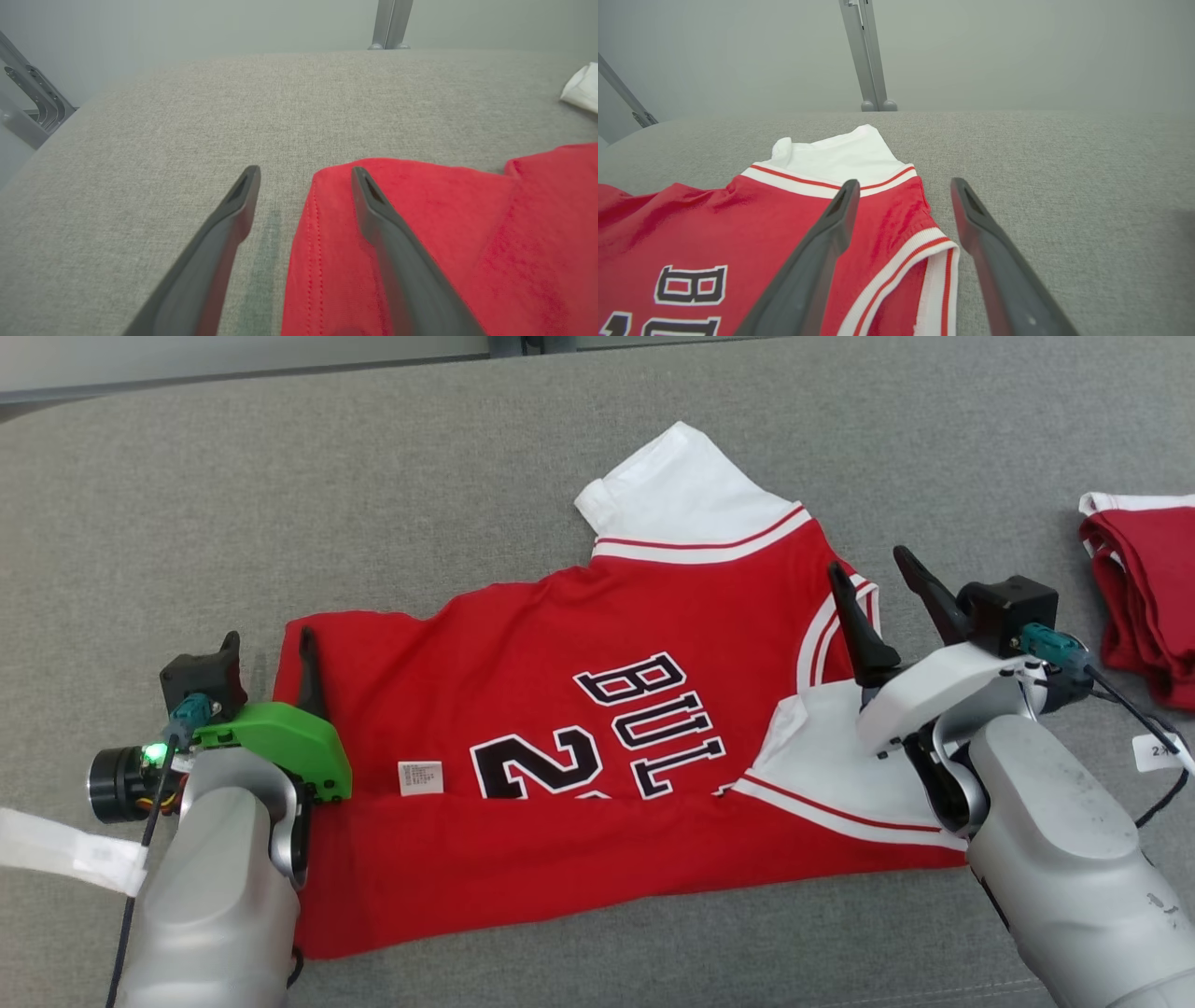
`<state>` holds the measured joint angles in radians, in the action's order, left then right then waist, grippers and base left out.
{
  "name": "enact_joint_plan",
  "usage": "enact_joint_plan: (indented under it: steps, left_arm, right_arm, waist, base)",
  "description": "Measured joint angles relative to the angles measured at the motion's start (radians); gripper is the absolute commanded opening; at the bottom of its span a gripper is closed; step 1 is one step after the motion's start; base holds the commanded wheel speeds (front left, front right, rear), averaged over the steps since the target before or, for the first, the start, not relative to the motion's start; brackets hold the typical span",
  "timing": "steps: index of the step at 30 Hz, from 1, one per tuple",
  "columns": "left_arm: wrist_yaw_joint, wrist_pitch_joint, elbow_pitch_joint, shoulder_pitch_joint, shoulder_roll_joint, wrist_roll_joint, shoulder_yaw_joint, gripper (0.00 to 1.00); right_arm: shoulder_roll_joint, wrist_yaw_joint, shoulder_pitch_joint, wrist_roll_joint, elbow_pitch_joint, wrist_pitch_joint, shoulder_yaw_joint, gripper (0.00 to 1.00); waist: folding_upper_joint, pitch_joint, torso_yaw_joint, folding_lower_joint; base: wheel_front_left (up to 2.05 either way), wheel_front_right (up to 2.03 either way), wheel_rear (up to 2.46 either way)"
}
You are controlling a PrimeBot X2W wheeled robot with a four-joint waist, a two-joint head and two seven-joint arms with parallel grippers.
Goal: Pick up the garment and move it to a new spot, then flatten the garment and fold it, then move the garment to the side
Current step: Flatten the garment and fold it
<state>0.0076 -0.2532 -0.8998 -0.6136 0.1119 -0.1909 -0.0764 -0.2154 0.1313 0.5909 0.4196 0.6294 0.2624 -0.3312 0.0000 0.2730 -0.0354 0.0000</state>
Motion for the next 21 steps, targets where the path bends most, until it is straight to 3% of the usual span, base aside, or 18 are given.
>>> enact_joint_plan:
  steps: [10,11,12,13,14,21]
  left_arm:
    - [0.012,-0.005,-0.153,-0.117,-0.002,0.010,-0.023,1.00]
    - [0.015,-0.007,-0.162,-0.126,-0.004,0.010,-0.024,0.80]
    - [0.015,-0.012,-0.170,-0.132,-0.007,0.009,-0.025,0.46]
    - [0.016,-0.012,-0.175,-0.137,-0.009,0.009,-0.028,0.28]
    - [0.018,-0.013,-0.179,-0.141,-0.012,0.009,-0.030,0.00]
    - [0.016,-0.014,-0.189,-0.155,-0.042,0.006,-0.053,0.00]
  right_arm:
    - [-0.003,0.000,0.082,0.016,0.003,0.000,-0.041,1.00]
    - [-0.004,0.000,0.084,0.017,0.003,0.000,-0.041,1.00]
    - [-0.006,0.000,0.088,0.018,0.004,0.000,-0.043,1.00]
    - [-0.008,0.000,0.093,0.018,0.005,0.000,-0.045,1.00]
    - [-0.012,0.000,0.101,0.019,0.007,0.000,-0.047,1.00]
    - [-0.039,0.000,0.201,0.022,0.059,-0.004,-0.075,1.00]
  waist:
    - [0.0000,0.097,-0.018,0.0001]
    - [0.0000,0.103,-0.018,0.0001]
    - [0.0000,0.107,-0.017,0.0001]
    - [0.0000,0.108,-0.015,0.0001]
    - [0.0000,0.110,-0.012,0.0001]
    - [0.0000,0.114,0.031,0.0001]
  base:
    - [0.00,0.00,0.00]
    - [0.00,0.00,0.00]
    - [0.00,0.00,0.00]
    - [0.00,0.00,0.00]
    - [0.00,0.00,0.00]
    - [0.00,0.00,0.00]
